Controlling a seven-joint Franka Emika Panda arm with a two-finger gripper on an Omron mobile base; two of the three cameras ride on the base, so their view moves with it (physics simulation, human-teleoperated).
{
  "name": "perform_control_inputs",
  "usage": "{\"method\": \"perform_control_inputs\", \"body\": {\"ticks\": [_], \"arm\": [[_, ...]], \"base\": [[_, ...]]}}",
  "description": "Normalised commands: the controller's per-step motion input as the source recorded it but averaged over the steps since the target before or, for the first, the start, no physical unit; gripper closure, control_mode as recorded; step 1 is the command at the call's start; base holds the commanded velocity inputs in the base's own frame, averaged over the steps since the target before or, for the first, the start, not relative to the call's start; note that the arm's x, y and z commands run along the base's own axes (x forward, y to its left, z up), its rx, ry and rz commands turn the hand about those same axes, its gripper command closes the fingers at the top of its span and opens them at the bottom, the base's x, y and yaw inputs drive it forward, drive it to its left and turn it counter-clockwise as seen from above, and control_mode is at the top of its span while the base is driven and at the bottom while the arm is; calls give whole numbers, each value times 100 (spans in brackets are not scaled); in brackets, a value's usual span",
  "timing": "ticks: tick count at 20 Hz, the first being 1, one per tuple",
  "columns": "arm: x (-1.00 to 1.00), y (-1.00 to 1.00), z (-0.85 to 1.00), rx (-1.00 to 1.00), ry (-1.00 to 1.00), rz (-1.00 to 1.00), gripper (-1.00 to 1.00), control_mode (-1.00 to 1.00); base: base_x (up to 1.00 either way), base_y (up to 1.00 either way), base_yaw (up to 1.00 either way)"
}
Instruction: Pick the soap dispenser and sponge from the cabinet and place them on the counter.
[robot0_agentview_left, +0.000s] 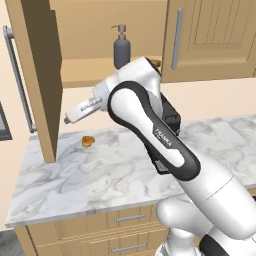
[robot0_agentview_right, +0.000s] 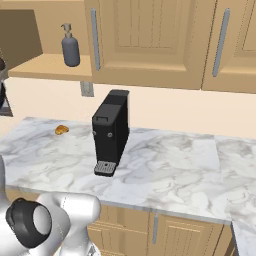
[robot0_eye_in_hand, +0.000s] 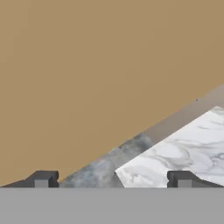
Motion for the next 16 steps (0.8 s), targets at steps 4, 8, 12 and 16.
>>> {"method": "perform_control_inputs", "body": {"ticks": [4, 8, 12, 16], "arm": [[-32, -52, 44, -1, 0, 0, -100, -100], [-52, -58, 26, -2, 0, -2, -100, -100], [-79, -59, -12, -9, 1, -2, -100, -100], [-87, -64, -32, -11, 3, -3, -100, -100]], "base": [[0, 0, 0], [0, 0, 0], [0, 0, 0], [0, 0, 0]]}}
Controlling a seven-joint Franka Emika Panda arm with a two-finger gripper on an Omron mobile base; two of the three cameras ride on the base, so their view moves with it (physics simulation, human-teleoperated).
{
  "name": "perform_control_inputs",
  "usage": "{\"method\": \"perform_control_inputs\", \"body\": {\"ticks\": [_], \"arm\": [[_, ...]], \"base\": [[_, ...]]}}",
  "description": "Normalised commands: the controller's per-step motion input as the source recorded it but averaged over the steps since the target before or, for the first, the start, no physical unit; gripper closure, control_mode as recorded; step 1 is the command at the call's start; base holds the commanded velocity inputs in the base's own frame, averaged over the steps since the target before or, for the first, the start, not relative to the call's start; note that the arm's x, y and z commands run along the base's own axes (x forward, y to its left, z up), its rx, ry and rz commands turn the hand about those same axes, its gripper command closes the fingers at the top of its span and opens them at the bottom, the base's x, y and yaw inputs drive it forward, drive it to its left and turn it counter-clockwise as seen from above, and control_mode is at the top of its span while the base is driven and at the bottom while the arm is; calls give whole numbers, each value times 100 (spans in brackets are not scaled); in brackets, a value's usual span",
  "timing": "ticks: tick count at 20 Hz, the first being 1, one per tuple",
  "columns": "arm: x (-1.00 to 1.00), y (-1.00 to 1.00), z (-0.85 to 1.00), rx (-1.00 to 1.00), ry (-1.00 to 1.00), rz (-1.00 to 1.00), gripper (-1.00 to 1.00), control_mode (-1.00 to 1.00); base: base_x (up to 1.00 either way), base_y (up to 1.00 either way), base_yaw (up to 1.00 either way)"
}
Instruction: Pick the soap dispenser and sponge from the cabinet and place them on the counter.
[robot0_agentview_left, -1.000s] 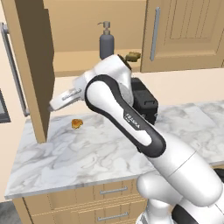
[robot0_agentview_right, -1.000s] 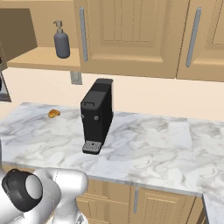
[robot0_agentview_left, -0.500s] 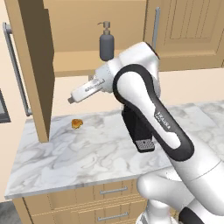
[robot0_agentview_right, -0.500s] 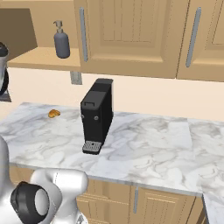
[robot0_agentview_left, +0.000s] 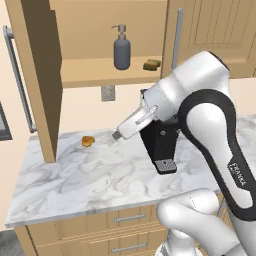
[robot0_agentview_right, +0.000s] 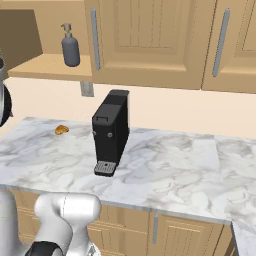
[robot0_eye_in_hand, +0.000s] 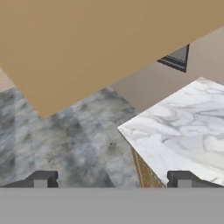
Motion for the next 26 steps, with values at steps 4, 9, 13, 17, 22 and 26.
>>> {"method": "perform_control_inputs", "body": {"ticks": [4, 9, 13, 17, 22, 26], "arm": [[-89, -64, -36, -11, 2, -3, -100, -100], [-81, -67, -31, -12, 1, -5, -100, -100], [-36, -62, -6, -17, -4, -10, -100, -100], [-1, -46, 12, -14, -11, -14, -100, -100], [12, -36, 32, -6, -11, -14, -100, -100], [15, -28, 43, -4, -19, -12, -100, -100]], "base": [[0, 0, 0], [0, 0, 0], [0, 0, 0], [0, 0, 0], [0, 0, 0], [0, 0, 0]]}}
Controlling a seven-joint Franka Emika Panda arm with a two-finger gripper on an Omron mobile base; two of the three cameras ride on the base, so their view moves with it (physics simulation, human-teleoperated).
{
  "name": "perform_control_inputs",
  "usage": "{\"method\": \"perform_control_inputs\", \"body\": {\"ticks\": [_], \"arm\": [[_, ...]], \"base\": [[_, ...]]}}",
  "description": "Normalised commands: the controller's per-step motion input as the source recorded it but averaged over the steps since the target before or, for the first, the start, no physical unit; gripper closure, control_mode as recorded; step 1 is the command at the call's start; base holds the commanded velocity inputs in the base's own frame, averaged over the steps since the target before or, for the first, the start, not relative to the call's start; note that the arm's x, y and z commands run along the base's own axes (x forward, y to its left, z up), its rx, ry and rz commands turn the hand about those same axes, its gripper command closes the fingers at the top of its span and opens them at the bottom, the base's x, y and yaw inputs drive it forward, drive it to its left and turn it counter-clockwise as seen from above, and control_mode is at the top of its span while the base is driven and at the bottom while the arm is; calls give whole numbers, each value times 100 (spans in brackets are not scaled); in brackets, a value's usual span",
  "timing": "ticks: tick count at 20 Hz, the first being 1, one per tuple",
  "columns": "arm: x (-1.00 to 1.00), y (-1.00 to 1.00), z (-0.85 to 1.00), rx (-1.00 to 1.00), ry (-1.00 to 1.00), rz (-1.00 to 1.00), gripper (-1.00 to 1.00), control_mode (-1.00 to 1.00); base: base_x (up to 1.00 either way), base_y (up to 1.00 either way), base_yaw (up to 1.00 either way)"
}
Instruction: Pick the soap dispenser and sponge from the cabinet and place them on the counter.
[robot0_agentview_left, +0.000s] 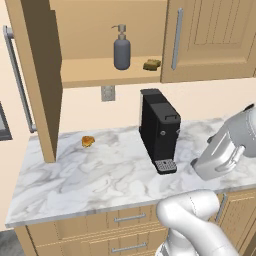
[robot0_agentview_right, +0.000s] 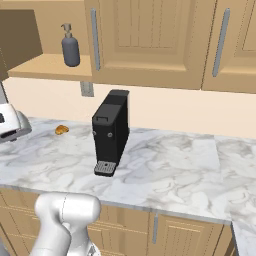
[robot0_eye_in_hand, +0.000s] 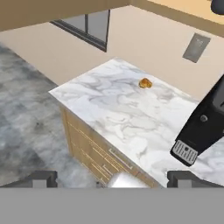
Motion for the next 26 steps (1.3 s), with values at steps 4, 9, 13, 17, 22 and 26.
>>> {"method": "perform_control_inputs", "body": {"ticks": [4, 9, 13, 17, 22, 26], "arm": [[13, -23, 44, -4, -28, -8, -100, -100], [25, -27, 38, -2, -31, -3, -100, -100], [29, -34, 23, 0, -31, 0, -100, -100], [38, -32, 23, 3, -29, 0, -100, -100], [56, -21, 18, 5, -22, 0, -100, -100], [64, -4, 11, 4, -15, -4, -100, -100]], "base": [[0, 0, 0], [0, 0, 0], [0, 0, 0], [0, 0, 0], [0, 0, 0], [0, 0, 0]]}}
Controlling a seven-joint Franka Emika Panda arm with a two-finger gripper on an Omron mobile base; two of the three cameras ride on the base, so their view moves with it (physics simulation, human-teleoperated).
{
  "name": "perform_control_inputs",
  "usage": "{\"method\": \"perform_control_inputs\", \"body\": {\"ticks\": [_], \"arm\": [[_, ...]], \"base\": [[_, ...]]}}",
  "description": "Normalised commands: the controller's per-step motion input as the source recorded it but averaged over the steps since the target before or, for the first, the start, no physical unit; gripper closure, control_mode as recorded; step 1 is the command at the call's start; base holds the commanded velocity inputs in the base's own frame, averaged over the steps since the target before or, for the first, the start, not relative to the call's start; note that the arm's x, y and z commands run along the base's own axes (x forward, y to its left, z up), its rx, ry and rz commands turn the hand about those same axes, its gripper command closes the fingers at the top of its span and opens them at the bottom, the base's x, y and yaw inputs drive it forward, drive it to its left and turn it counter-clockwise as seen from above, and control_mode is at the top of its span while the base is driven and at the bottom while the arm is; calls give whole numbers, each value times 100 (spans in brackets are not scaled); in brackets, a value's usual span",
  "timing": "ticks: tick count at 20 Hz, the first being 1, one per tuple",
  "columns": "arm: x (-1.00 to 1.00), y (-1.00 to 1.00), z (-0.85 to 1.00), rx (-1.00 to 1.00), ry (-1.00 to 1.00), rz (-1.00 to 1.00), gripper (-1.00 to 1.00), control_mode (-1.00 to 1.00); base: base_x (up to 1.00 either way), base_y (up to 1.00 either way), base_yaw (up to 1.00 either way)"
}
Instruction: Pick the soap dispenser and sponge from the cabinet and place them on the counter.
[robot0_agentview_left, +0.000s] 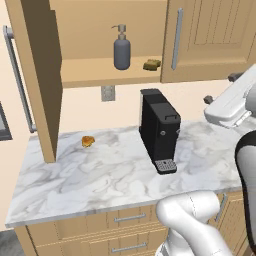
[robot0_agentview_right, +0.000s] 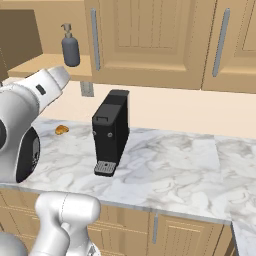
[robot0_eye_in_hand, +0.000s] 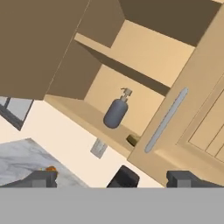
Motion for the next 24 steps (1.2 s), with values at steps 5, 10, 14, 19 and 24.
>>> {"method": "perform_control_inputs", "body": {"ticks": [5, 10, 14, 19, 24], "arm": [[37, 0, 0, 3, -9, -10, -100, -100], [0, 0, 0, 0, 0, 0, -100, -100], [0, -10, 2, 15, 0, 0, -100, -100], [0, -22, 13, 28, -5, 0, -100, -100], [-2, -16, 6, 15, -5, 0, -100, -100]], "base": [[0, 0, 0], [0, 0, 0], [0, 0, 0], [0, 0, 0], [0, 0, 0]]}}
